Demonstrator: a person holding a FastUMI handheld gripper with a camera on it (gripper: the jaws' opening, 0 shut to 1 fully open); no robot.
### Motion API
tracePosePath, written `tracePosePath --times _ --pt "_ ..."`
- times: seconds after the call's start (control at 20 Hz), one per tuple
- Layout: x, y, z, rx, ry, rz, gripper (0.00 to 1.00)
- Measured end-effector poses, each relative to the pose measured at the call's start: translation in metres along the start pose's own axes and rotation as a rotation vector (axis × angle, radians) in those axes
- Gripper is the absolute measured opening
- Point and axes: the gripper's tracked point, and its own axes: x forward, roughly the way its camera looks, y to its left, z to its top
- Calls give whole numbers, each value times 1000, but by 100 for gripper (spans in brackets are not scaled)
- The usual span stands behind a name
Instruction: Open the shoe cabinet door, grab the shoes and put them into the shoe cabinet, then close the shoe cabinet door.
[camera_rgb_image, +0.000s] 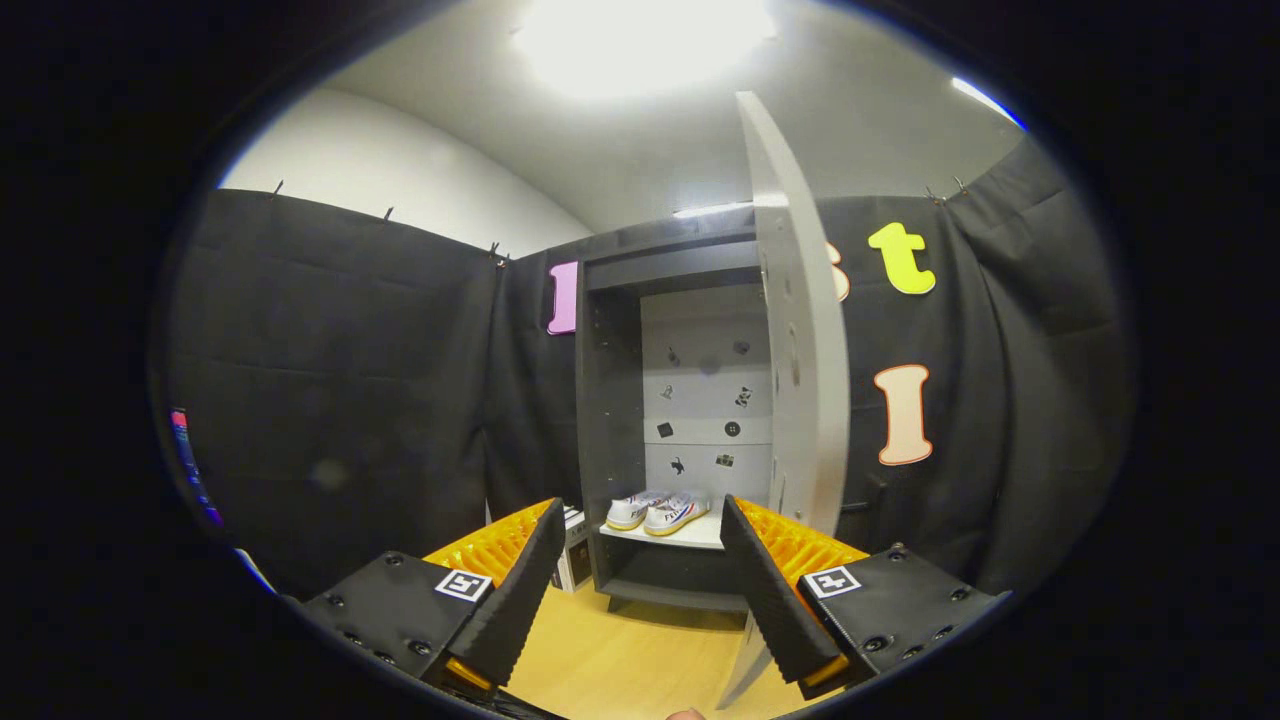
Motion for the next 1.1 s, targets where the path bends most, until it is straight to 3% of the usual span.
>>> tracePosePath --times 0.25,0.45,0.7,1.1 --pt "-33 -37 12 66 -26 15 97" --pt "-44 -86 10 85 -44 -53 97" --pt "-35 -133 -6 114 -17 -100 97" --pt "7 -140 -41 91 89 -28 98"
